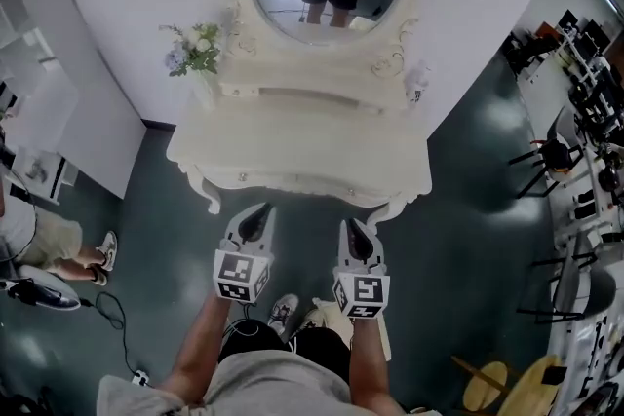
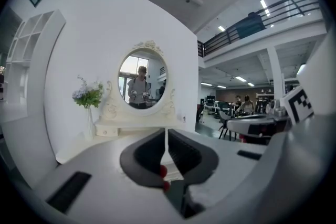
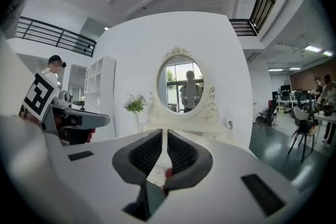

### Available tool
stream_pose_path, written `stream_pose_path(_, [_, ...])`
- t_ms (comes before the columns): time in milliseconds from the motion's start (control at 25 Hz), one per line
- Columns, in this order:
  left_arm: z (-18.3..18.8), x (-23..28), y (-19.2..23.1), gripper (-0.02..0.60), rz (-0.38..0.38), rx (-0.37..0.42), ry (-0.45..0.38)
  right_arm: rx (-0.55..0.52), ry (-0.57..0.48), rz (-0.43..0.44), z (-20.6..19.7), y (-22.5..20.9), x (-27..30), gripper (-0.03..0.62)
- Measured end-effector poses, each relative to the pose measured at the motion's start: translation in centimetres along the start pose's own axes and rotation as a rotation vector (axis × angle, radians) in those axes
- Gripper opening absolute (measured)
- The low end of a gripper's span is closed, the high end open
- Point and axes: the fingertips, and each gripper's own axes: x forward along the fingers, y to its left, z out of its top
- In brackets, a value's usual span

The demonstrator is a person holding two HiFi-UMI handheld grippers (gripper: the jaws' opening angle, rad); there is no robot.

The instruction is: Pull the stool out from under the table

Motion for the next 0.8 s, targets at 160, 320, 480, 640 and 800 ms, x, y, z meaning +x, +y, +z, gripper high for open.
stream_pose_path(160, [0.2, -0.6, 0.7, 0.014, 0.028, -0.002, -0.011, -0.016, -0.013, 0.027, 0.8, 1.0, 0.6, 0.038])
stream_pose_path(320, [0.4, -1.0, 1.2, 0.012, 0.029, 0.013, -0.013, -0.022, -0.018, 0.03, 1.1, 1.8, 0.9, 0.032])
stream_pose_path(480, [0.4, -1.0, 1.4, 0.012, 0.027, 0.007, -0.014, -0.029, -0.023, 0.028, 1.4, 2.0, 1.0, 0.025])
stream_pose_path(640, [0.3, -1.1, 1.5, 0.012, 0.022, 0.011, -0.012, -0.033, -0.023, 0.035, 1.3, 2.4, 1.0, 0.025])
stream_pose_path(800, [0.3, -1.1, 1.3, 0.012, 0.017, 0.02, -0.015, -0.03, -0.027, 0.035, 1.4, 2.4, 0.8, 0.023])
